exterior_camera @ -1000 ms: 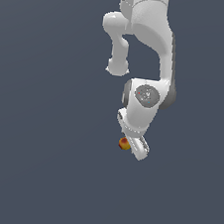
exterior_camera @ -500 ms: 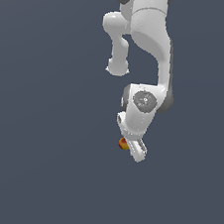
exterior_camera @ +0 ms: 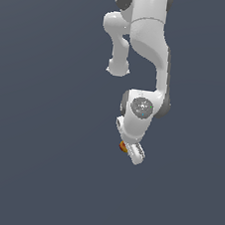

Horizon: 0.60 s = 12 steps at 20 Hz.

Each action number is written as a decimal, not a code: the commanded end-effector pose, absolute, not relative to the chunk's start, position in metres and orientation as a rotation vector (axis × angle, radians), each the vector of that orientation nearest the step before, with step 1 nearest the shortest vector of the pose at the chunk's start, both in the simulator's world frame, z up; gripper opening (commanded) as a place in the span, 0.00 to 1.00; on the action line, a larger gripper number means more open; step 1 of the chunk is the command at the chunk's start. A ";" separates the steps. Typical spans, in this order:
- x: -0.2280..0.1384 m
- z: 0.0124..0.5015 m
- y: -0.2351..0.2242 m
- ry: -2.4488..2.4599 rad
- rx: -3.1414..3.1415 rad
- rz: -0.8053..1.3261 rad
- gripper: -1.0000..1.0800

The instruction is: Pick up the object and move it to a goal position.

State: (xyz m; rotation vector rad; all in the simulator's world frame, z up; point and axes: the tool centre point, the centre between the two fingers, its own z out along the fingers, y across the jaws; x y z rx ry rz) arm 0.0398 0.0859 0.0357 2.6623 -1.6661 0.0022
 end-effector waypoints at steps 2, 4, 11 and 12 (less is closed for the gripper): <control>0.039 0.034 0.089 -1.661 2.667 0.000 0.00; 0.039 0.034 0.089 -1.661 2.667 0.000 0.00; 0.039 0.035 0.088 -1.661 2.667 0.000 0.00; 0.039 0.036 0.086 -1.661 2.667 0.000 0.00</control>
